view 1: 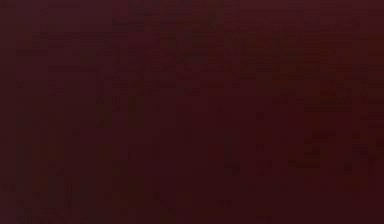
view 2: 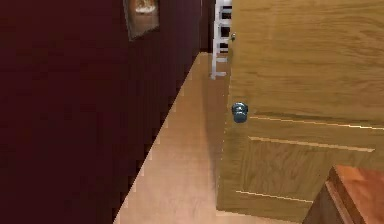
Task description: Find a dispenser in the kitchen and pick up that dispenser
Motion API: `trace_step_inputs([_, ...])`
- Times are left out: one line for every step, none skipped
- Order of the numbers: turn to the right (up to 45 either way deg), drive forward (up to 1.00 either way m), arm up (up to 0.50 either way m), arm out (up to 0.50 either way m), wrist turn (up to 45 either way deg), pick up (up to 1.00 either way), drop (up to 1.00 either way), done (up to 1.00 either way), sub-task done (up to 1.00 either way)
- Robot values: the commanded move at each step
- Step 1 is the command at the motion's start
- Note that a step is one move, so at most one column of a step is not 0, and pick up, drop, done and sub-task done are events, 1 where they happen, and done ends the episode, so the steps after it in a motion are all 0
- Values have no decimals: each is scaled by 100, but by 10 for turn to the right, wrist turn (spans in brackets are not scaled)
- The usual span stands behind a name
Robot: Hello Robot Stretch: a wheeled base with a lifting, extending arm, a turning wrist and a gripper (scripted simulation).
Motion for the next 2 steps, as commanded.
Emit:
trace_step_inputs([-450,0,0,0,0,0,0,0,0])
trace_step_inputs([-330,0,0,0,0,0,0,0,0])
